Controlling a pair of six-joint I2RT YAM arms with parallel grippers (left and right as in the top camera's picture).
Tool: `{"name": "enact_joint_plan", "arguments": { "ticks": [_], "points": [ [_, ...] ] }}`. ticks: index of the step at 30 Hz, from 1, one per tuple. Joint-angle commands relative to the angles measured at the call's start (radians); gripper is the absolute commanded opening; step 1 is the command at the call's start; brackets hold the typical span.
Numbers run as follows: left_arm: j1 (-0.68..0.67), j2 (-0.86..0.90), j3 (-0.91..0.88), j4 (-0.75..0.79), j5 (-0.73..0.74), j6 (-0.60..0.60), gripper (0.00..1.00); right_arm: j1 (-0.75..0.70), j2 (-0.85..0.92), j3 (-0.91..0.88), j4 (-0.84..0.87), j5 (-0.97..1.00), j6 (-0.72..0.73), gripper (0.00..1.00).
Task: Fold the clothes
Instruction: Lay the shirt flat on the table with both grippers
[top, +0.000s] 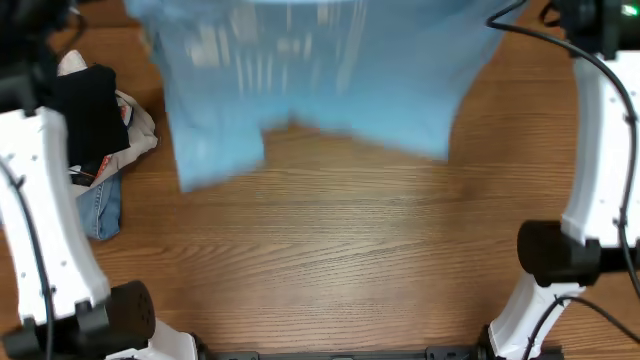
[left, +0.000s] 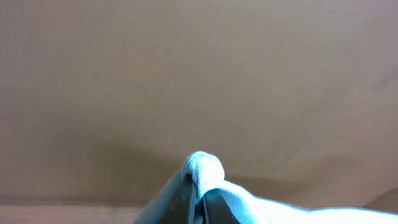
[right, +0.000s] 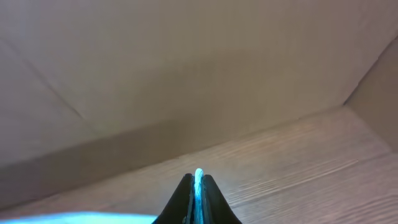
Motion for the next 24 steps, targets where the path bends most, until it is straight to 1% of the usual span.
{"name": "enact_joint_plan", "arguments": {
  "ticks": [1, 3, 5, 6, 7, 10, 12, 16, 19, 22, 24],
  "points": [
    [0.017, -0.071, 0.231, -0.175, 0.041, 0.067, 0.04, -0.018, -0.110, 0.066, -0.070, 0.036, -0.010, 0.05],
    [0.011, -0.074, 0.279, -0.362, 0.041, 0.086, 0.04, -0.026, -0.111, 0.065, -0.163, 0.035, -0.009, 0.05],
    [-0.006, -0.074, 0.284, -0.574, 0.039, 0.128, 0.04, -0.029, -0.104, 0.056, -0.275, 0.031, -0.004, 0.04],
    [-0.032, -0.062, 0.259, -0.758, -0.007, 0.182, 0.04, -0.030, -0.092, 0.034, -0.373, 0.018, -0.001, 0.04],
    [-0.048, -0.050, 0.235, -0.839, -0.048, 0.199, 0.04, -0.030, -0.087, 0.019, -0.413, 0.010, -0.002, 0.04],
    [-0.098, -0.006, 0.129, -0.999, -0.145, 0.231, 0.04, -0.030, -0.077, -0.072, -0.506, -0.014, -0.002, 0.04],
    [-0.127, 0.024, 0.032, -1.036, -0.176, 0.244, 0.04, -0.030, -0.077, -0.161, -0.537, -0.014, -0.003, 0.04],
    [-0.165, 0.076, -0.201, -1.046, -0.181, 0.277, 0.04, -0.041, -0.077, -0.378, -0.542, -0.014, -0.001, 0.04],
    [-0.182, 0.100, -0.380, -1.011, -0.181, 0.293, 0.04, -0.056, -0.077, -0.557, -0.544, -0.013, -0.002, 0.04],
    [-0.188, 0.103, -0.552, -0.968, -0.188, 0.303, 0.04, -0.080, -0.077, -0.731, -0.503, -0.014, 0.003, 0.04],
    [-0.188, 0.103, -0.640, -0.948, -0.217, 0.302, 0.04, -0.097, -0.077, -0.816, -0.476, -0.014, 0.017, 0.04]
  ]
}}
